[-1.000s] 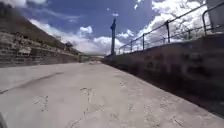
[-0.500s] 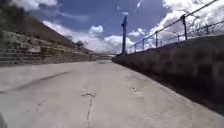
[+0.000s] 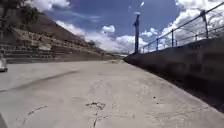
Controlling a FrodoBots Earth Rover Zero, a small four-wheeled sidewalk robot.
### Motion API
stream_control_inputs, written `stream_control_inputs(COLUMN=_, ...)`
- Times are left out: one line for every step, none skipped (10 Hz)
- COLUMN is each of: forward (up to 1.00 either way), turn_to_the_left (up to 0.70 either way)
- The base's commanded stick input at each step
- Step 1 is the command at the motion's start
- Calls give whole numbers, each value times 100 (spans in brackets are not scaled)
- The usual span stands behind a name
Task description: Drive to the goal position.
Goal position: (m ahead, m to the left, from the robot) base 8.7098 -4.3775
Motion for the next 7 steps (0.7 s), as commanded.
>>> stream_control_inputs(forward=100, turn_to_the_left=19)
stream_control_inputs(forward=100, turn_to_the_left=3)
stream_control_inputs(forward=100, turn_to_the_left=0)
stream_control_inputs(forward=100, turn_to_the_left=0)
stream_control_inputs(forward=100, turn_to_the_left=0)
stream_control_inputs(forward=100, turn_to_the_left=0)
stream_control_inputs(forward=100, turn_to_the_left=0)
